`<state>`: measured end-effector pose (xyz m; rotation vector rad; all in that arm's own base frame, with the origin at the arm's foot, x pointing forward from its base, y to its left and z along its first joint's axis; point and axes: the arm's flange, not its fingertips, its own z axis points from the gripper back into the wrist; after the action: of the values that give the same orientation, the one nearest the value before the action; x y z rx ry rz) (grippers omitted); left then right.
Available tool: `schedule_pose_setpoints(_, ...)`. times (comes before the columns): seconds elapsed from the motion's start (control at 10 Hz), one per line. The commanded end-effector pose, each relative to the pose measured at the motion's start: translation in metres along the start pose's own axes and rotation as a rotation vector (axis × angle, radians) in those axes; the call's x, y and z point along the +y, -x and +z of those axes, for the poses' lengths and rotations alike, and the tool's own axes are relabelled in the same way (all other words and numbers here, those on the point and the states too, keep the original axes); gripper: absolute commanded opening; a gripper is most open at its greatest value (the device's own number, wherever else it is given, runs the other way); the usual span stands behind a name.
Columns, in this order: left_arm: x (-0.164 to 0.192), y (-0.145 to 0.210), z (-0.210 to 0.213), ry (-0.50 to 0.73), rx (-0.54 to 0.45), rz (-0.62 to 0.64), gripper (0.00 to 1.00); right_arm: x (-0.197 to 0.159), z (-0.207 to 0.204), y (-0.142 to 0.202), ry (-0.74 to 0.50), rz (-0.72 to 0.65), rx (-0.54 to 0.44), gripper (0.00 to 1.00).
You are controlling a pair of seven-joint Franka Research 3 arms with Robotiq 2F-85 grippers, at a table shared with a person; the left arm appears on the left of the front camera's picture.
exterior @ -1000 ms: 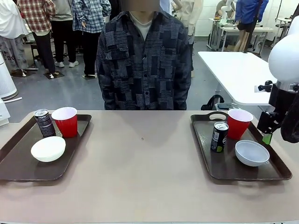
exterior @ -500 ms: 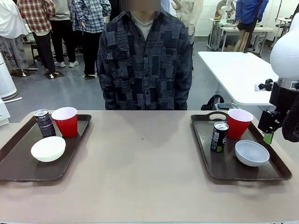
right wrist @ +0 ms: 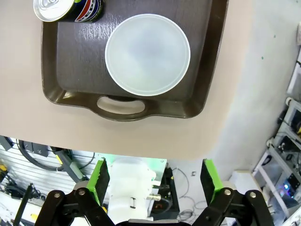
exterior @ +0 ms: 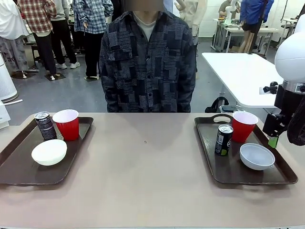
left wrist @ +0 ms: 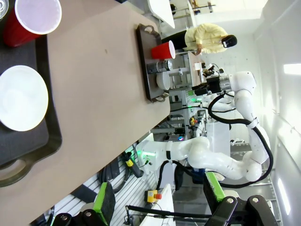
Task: Prepare tableware on both trays.
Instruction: Pick up a Picnic Bowl from the table and place it on a Handle tray.
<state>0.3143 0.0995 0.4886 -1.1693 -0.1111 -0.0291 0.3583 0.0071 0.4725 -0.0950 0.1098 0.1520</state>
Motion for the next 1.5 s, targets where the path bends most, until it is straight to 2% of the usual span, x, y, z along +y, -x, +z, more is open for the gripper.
schedule_pose_setpoints(0.0,-0.002,-0.001,0.001,0.019,-0.011,-0.007,1.0,-0.002,-0.001,-0.002,0.006,-0.014,-0.012,1.0)
schedule_pose_setpoints(0.2,-0.002,-0.001,0.001,0.019,-0.011,-0.007,1.0,0.0,0.0,0.0,0.0,0.0,0.0,1.0)
schedule_pose_setpoints(0.3,-0.002,-0.001,0.001,0.019,-0.011,-0.007,1.0,0.021,-0.007,0.015,-0.14,0.021,-0.045,1.0)
schedule_pose_setpoints(0.5,-0.002,-0.001,0.001,0.019,-0.011,-0.007,1.0,0.032,0.015,0.042,-0.541,-0.11,-0.214,1.0)
schedule_pose_setpoints(0.6,-0.002,-0.001,0.001,0.019,-0.011,-0.007,1.0,0.027,0.024,0.055,-0.756,-0.175,-0.205,1.0)
schedule_pose_setpoints(0.7,-0.002,-0.001,0.001,0.019,-0.011,-0.007,1.0,0.019,0.026,0.071,-0.951,-0.148,-0.198,1.0)
schedule_pose_setpoints(0.8,-0.002,-0.001,0.001,0.019,-0.011,-0.007,1.0,0.012,0.023,0.083,-1.089,-0.107,-0.218,1.0)
schedule_pose_setpoints(0.9,-0.002,-0.001,0.001,0.019,-0.011,-0.007,1.0,0.006,0.015,0.092,-1.226,0.013,-0.224,1.0)
schedule_pose_setpoints(1.1,-0.002,-0.001,0.001,0.019,-0.011,-0.007,1.0,-0.01,-0.001,0.086,-1.322,0.129,-0.189,1.0)
schedule_pose_setpoints(1.2,-0.002,-0.001,0.001,0.019,-0.011,-0.007,1.0,-0.022,-0.007,0.081,-1.305,0.184,-0.18,1.0)
schedule_pose_setpoints(1.4,-0.002,-0.001,0.001,0.019,-0.011,-0.007,1.0,-0.059,-0.014,0.068,-1.303,0.142,-0.239,1.0)
